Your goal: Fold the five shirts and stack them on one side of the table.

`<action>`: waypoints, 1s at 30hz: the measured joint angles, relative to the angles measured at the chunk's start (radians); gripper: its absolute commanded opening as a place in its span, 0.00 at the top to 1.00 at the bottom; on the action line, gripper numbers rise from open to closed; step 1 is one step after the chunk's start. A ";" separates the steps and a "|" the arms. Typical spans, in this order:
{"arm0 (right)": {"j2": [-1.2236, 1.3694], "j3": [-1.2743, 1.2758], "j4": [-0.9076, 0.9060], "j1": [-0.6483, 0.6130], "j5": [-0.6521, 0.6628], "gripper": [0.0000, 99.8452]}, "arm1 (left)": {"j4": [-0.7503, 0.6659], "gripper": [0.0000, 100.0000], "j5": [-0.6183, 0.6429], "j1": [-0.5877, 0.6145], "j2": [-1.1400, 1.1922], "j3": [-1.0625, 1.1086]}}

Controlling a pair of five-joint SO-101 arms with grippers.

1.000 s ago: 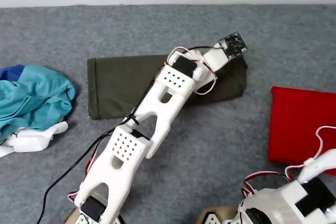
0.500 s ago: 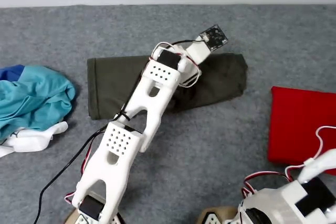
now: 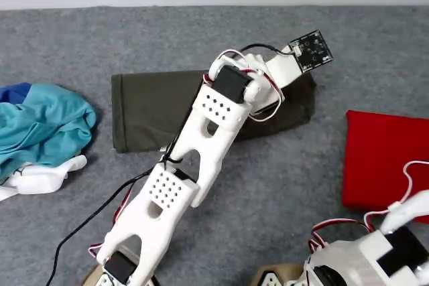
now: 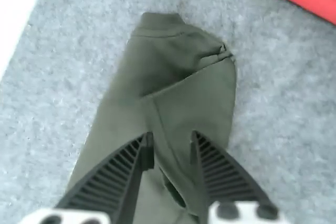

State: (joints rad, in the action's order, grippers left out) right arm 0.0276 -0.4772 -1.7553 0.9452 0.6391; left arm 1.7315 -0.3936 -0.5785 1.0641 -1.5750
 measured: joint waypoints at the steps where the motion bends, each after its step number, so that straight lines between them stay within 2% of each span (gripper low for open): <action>1: 0.000 0.000 0.000 0.000 0.000 0.99 | 0.000 0.88 0.000 0.000 0.000 0.025; 6: 0.000 0.000 0.000 0.000 0.000 0.99 | 0.002 0.95 0.000 0.026 0.002 0.181; 10: 0.000 0.000 0.000 0.000 0.000 0.99 | 0.000 0.96 0.000 0.074 0.002 0.325; 15: 0.000 0.000 0.000 0.000 0.000 0.99 | -0.103 0.96 0.003 0.153 0.002 0.517; 20: 0.000 0.000 0.000 0.000 0.000 0.99 | -0.123 0.96 0.000 0.152 0.002 0.500; 25: 0.000 0.000 0.000 0.000 0.000 0.99 | -0.066 0.96 0.046 0.129 0.002 0.341; 30: 0.000 0.000 0.000 0.000 0.000 0.99 | -0.008 0.94 0.087 0.195 0.002 0.227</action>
State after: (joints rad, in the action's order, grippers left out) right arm 0.0276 -0.4772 -1.7553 0.9452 0.6391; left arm 1.7238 -0.3061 -0.3836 1.0656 -1.3479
